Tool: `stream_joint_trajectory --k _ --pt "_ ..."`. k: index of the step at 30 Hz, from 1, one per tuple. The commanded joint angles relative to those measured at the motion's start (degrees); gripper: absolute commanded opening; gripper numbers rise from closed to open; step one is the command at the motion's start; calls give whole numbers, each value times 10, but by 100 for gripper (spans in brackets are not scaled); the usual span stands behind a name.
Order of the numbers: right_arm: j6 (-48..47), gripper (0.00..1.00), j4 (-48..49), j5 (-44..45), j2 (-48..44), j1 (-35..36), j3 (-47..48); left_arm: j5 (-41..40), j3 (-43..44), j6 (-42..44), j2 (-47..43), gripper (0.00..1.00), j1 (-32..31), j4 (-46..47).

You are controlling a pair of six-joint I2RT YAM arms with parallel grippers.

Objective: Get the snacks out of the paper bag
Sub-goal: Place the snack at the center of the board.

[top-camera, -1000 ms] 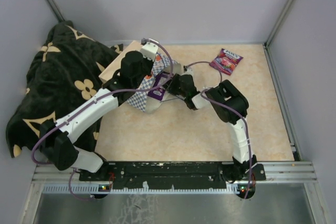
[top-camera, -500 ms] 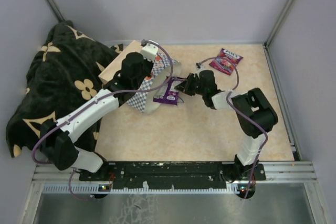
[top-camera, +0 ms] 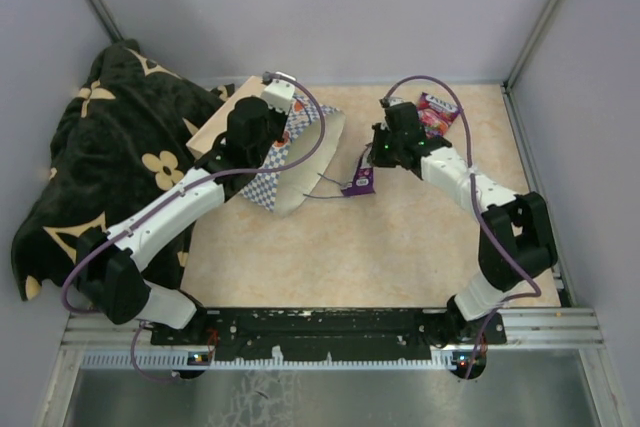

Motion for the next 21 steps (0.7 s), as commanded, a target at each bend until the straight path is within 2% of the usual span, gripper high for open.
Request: stream_joint_trajectory --k 1,4,7,10,11,13,14,16,17,21 --pt "-82 0 -160 200 7 -5 87 -10 -1 -4 -2 0 5 18" --pt "-100 0 -204 340 5 7 119 -12 -1 -4 -7 0 5 17" --pt "-123 0 -267 514 29 51 165 -11 1 -7 -8 0 5 15" --pt "-124 0 -341 559 100 97 219 -7 4 -12 -6 0 5 11" --pt "-125 5 -347 545 113 105 227 -6 5 -13 -5 0 5 10" --pt "-140 27 -320 474 119 109 213 -5 6 -17 -6 0 5 7" --pt "-146 45 -293 416 109 109 198 -5 6 -19 -7 0 5 5" --pt "-150 87 -223 353 74 106 156 -4 8 -20 -9 0 5 -1" --pt "-146 98 -183 319 52 100 131 -6 8 -20 -9 0 5 -3" --pt "-65 99 -52 152 -20 20 47 -13 6 -16 -14 0 5 -5"
